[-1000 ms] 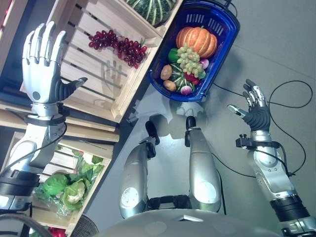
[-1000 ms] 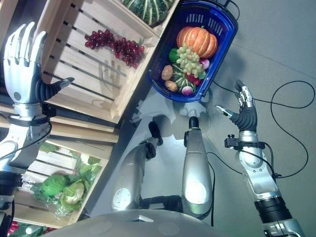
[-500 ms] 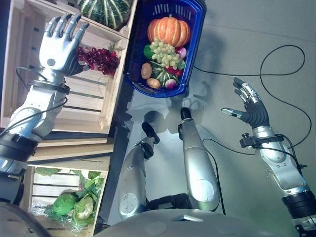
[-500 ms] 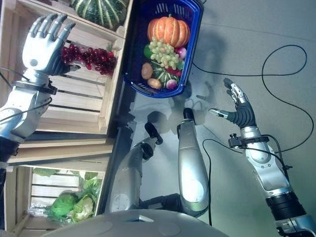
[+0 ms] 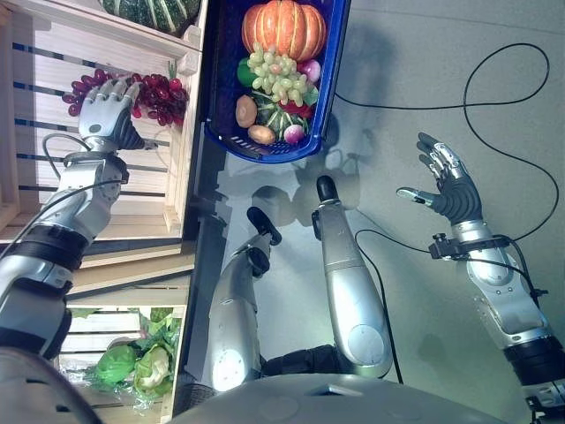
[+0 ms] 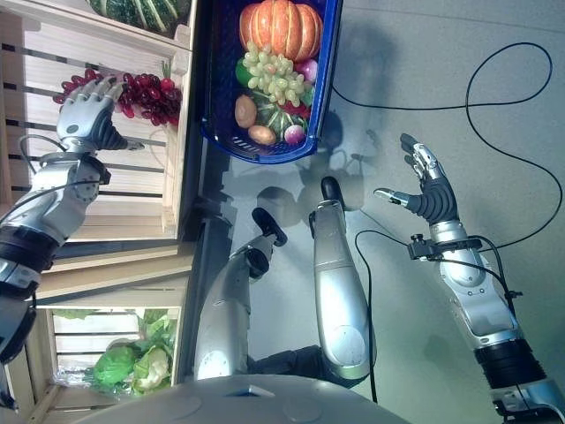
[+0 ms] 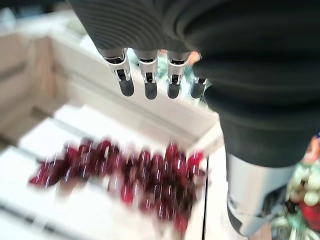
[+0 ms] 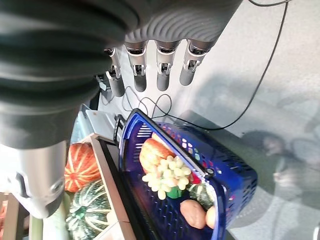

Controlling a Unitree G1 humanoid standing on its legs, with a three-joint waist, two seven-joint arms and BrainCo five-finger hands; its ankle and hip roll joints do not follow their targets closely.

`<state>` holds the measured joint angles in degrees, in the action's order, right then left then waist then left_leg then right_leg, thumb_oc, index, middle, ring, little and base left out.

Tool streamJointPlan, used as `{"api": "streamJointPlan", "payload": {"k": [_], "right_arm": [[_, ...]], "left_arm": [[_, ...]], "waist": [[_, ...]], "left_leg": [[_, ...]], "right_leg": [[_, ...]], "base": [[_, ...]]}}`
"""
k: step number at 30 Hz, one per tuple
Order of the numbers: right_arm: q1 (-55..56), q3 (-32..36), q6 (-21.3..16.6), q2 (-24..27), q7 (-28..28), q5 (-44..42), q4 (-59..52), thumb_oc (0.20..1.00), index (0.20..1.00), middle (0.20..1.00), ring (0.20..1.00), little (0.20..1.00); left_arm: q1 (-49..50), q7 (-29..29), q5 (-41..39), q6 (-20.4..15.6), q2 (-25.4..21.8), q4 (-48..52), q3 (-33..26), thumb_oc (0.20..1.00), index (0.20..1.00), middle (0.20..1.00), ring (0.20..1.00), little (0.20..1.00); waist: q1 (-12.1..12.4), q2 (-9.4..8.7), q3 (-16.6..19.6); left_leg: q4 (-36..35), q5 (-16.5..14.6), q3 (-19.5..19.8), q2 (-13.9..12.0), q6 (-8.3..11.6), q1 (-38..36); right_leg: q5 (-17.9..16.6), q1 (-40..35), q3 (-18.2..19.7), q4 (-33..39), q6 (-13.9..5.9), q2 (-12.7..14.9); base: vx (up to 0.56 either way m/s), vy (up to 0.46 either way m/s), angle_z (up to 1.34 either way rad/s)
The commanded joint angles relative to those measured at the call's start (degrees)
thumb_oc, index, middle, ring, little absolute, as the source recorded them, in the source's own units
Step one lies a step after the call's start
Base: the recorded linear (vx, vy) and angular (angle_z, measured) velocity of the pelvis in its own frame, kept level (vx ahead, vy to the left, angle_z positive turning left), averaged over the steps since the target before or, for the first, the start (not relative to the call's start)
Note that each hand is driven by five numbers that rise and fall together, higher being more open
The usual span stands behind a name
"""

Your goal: Pick up fruits and vegetables into the basket

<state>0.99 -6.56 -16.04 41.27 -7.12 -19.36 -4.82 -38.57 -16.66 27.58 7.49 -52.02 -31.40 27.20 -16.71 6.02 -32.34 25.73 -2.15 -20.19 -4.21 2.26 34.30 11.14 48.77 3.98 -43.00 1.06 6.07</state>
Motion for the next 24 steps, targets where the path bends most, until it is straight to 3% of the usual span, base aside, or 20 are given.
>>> {"api": "streamJointPlan", "payload": {"k": [1, 10, 15, 24], "right_arm": [[-0.4, 2.1, -1.2, -1.3, -0.4, -1.3, -2.6, 1.0, 1.0, 1.0, 1.0, 1.0], [-1.6, 0.9, -3.0, -1.8, -4.0, 0.0, -1.3, 1.0, 1.0, 1.0, 1.0, 1.0], [-2.5, -0.2, -4.1, -2.2, -6.1, 0.1, -0.1, 1.0, 1.0, 1.0, 1.0, 1.0], [-4.0, -1.3, -3.3, -2.6, -7.5, -1.1, 0.1, 1.0, 1.0, 1.0, 1.0, 1.0]], "left_arm": [[0.1, -2.3, -0.7, 3.2, -1.3, -4.3, -3.3, 1.0, 1.0, 1.0, 1.0, 1.0], [-2.9, -14.6, 4.0, 7.1, -1.0, -10.1, -4.2, 1.0, 1.0, 1.0, 1.0, 1.0], [-6.0, -18.6, 5.7, 9.9, -0.5, -10.9, -3.3, 1.0, 1.0, 1.0, 1.0, 1.0], [-10.1, -16.8, 7.7, 11.3, 0.7, -12.2, 0.1, 1.0, 1.0, 1.0, 1.0, 1.0]], "waist": [[-2.3, 1.16, 2.5], [-2.0, 0.54, 2.5], [-1.7, 0.18, 2.5], [-1.7, -0.16, 2.5]], "left_leg": [[5.9, -5.5, 0.2, 1.9, -2.76, 3.9], [7.5, -5.6, 0.6, 1.2, -2.69, 7.5], [8.1, -5.8, 1.3, 1.0, -2.62, 9.2], [8.3, -6.0, 1.6, 1.0, -2.42, 10.6]], "right_leg": [[0.2, 0.5, -3.2, 2.1, -1.42, -3.7], [0.0, 4.1, -2.8, 0.7, -1.22, -4.0], [0.1, 5.8, -2.8, -0.3, -1.18, -4.3], [0.1, 7.3, -2.9, -0.9, -1.37, -4.6]], "base": [[0.0, 0.0, 0.0], [0.0, -0.004, 0.0], [0.01, -0.029, 0.0], [0.0, -0.004, 0.0]]}}
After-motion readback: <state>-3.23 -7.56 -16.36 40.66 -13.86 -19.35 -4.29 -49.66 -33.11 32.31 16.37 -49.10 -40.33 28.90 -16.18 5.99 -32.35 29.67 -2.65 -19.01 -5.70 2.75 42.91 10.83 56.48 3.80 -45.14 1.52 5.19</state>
